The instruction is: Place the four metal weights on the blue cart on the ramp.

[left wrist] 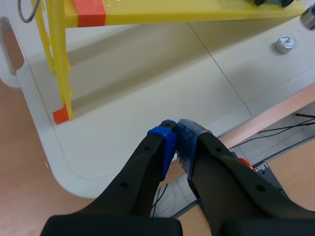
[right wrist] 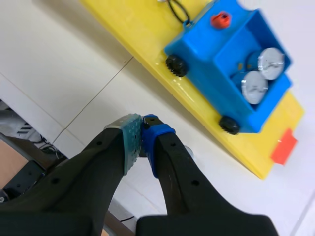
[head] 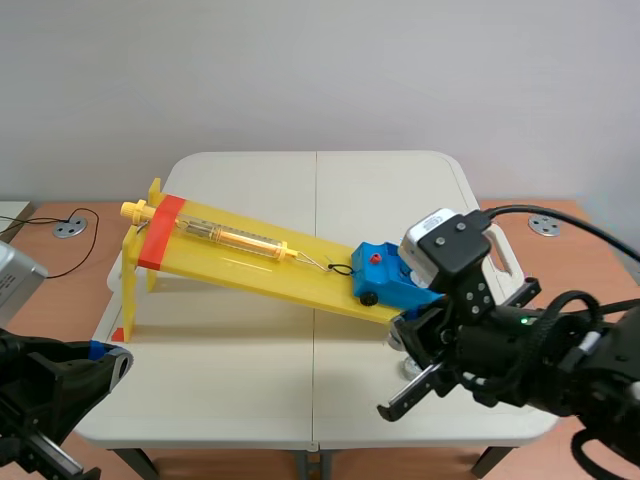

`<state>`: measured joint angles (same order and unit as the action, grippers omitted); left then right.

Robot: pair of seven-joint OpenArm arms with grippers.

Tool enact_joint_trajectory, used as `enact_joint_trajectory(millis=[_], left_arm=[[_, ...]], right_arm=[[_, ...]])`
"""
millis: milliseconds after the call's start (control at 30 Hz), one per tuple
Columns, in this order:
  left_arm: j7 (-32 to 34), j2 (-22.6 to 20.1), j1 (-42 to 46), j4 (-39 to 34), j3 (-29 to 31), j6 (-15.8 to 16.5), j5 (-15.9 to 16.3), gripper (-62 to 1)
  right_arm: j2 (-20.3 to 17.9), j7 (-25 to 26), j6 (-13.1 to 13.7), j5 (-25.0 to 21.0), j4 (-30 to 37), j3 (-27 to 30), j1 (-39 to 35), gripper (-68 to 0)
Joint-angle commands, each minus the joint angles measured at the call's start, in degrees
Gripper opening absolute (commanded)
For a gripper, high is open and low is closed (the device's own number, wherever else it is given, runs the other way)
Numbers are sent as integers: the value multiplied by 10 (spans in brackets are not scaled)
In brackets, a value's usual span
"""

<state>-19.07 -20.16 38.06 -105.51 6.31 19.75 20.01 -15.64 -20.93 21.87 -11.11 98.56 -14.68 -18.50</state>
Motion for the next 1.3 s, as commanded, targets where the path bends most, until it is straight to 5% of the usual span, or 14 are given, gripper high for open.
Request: enact_joint_trajectory(millis=[0,333,600,933,1267], left_arm=[[55,5,-21,-39,5,21,42,-578],[55,5,-21,-39,5,21,42,-578],[54,5,-21,-39,5,21,42,-578],[54,5,-21,-39,5,21,42,-578],[55,5,-21,-39,5,21,42,-578]], right_arm=[[-16,34,7,-53,68,44,12,-669],[-20,-59,6,-129,196,171,-23,-669],[-23,-51,4,-150,237,255,-43,-669],[-21,-34,0,-146,143,219,55,-669],[11,-11,-20,-80,53,150,156,-668]])
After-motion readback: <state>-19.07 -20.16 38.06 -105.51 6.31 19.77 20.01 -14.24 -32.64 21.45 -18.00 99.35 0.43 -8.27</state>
